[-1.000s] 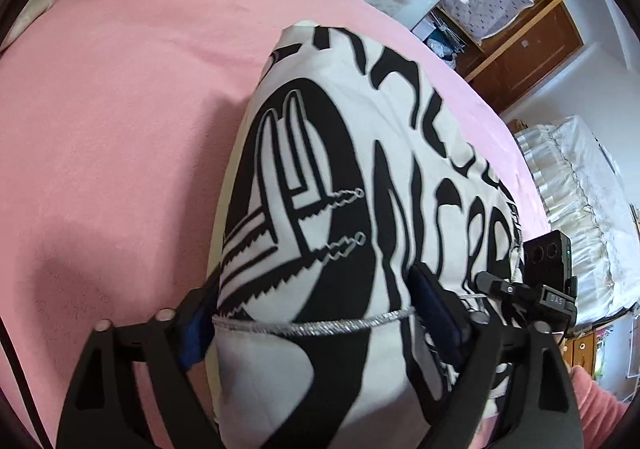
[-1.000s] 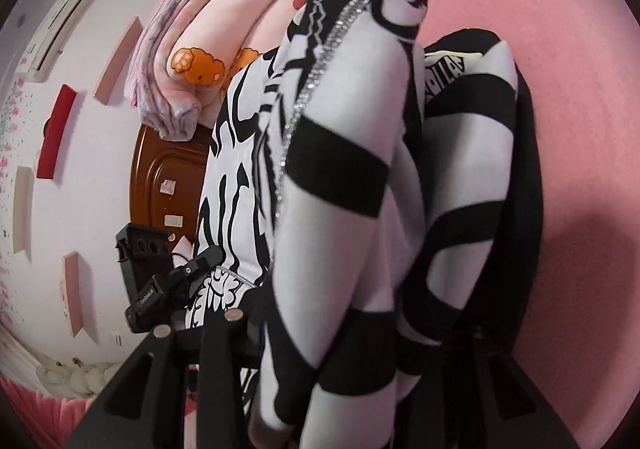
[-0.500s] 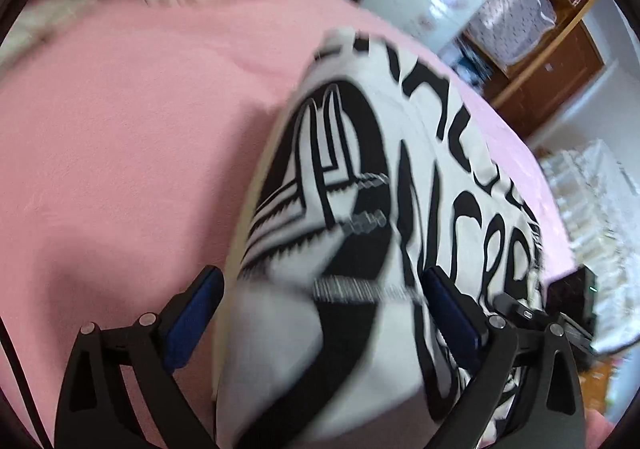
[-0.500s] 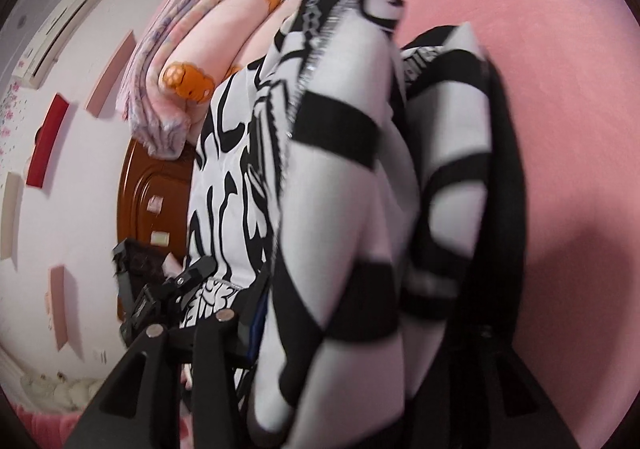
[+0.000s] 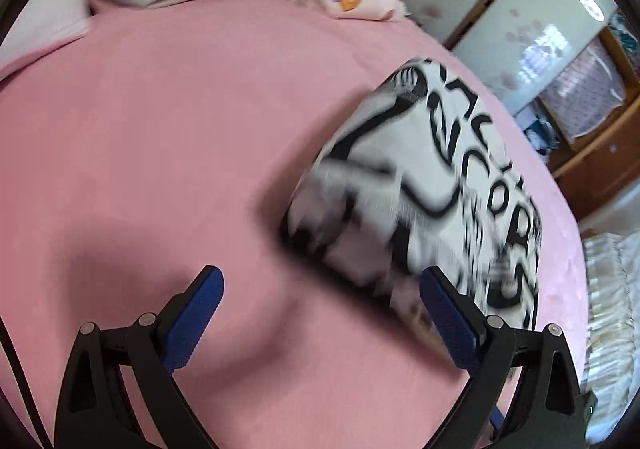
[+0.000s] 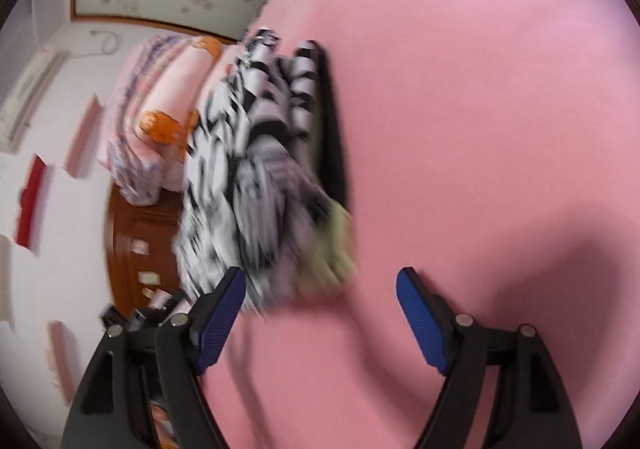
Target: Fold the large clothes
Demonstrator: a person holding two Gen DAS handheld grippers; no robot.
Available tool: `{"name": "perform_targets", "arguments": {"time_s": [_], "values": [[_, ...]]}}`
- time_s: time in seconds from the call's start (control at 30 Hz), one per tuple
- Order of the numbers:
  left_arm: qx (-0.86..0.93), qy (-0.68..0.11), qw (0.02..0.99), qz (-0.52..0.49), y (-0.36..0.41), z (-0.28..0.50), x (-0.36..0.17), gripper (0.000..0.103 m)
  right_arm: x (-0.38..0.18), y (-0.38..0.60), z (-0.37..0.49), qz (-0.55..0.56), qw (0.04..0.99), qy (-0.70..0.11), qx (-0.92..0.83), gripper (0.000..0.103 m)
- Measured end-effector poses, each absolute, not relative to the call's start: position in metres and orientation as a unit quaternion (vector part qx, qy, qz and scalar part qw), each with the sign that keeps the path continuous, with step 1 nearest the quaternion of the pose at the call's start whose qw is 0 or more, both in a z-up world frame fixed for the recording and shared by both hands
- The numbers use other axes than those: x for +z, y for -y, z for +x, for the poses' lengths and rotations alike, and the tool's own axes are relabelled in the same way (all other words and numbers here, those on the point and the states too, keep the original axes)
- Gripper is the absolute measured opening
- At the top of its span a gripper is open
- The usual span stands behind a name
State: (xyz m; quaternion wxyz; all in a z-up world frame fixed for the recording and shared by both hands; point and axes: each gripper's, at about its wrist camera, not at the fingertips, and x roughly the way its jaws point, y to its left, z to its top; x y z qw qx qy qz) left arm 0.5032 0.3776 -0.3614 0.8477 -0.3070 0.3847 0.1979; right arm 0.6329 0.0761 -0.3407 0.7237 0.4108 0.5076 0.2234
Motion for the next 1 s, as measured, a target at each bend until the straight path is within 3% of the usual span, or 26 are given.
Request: {"name": "perform_targets", "arguments": {"time_s": [0.27, 0.4, 0.6, 0.8, 1.0], "values": [[0.209, -0.442, 0.816, -0.308, -0.257, 0.402, -0.369, 0.098, -0.333, 0.012, 0.492, 0.316, 0.748, -0.561, 0.163, 0.078], [0.179, -0.486, 0.81, -0.276, -0.179, 0.359, -0.37, 0.098, -0.322, 0.074, 0.413, 0.272, 0.754, -0.589, 0.108, 0.088], [0.139, -0.528, 0.806, -0.228, -0.077, 0.292, -0.358, 0.098, -0.296, 0.168, 0.311, 0.238, 0.753, -0.611, 0.056, 0.089], [0.067, -0.55, 0.817, -0.158, 0.025, 0.255, -0.314, 0.098, -0.247, 0.257, 0.24, 0.291, 0.757, -0.584, -0.034, 0.093], [0.049, -0.541, 0.833, -0.105, 0.095, 0.249, -0.249, 0.098, -0.193, 0.294, 0.225, 0.285, 0.761, -0.583, -0.025, 0.094]]}}
